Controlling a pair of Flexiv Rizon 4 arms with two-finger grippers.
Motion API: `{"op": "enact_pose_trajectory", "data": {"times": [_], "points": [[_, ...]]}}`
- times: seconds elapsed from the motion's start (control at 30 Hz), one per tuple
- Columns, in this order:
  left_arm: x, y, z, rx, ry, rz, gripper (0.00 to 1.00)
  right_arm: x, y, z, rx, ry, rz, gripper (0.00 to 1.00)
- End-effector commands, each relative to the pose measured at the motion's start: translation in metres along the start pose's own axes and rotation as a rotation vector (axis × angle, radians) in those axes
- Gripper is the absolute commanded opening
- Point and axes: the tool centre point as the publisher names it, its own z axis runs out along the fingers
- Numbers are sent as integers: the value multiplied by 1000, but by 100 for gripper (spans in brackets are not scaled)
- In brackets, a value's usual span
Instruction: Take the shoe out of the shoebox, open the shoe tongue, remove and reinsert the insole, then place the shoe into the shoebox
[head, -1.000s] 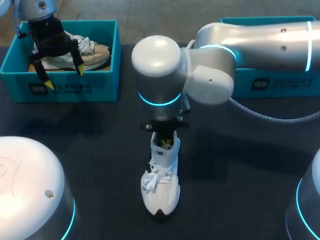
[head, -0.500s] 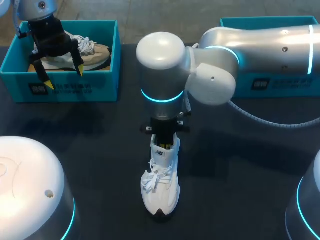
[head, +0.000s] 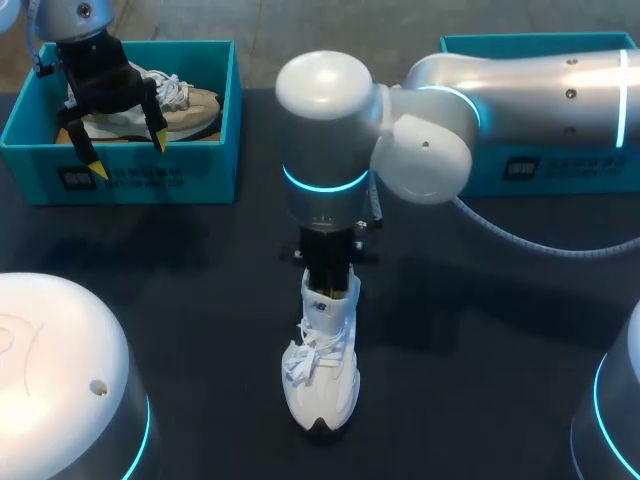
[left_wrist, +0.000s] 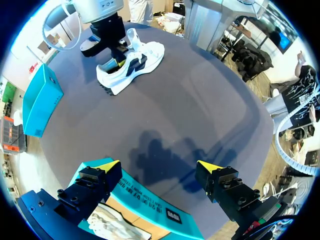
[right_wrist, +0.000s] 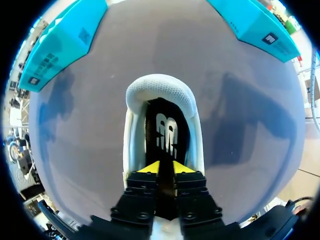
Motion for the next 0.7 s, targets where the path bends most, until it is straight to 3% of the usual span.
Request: {"op": "enact_pose_trajectory", "data": {"times": [0.03, 0.33, 0.5, 0.6, 0.7], "points": [[0, 0, 0, -3, 2, 0, 100, 2, -4, -2, -9, -6, 91, 24], [0, 0, 0, -3, 2, 0, 100, 3, -1, -9, 8, -22, 79, 44], [0, 0, 0, -3, 2, 0, 100, 4, -2, -10, 16, -25, 73, 50], [0, 0, 0, -3, 2, 0, 100, 3, -4, -8, 28, -24, 70, 71], [0, 0, 0, -3, 2, 0, 100, 2, -5, -7, 40, -25, 71, 83]]}}
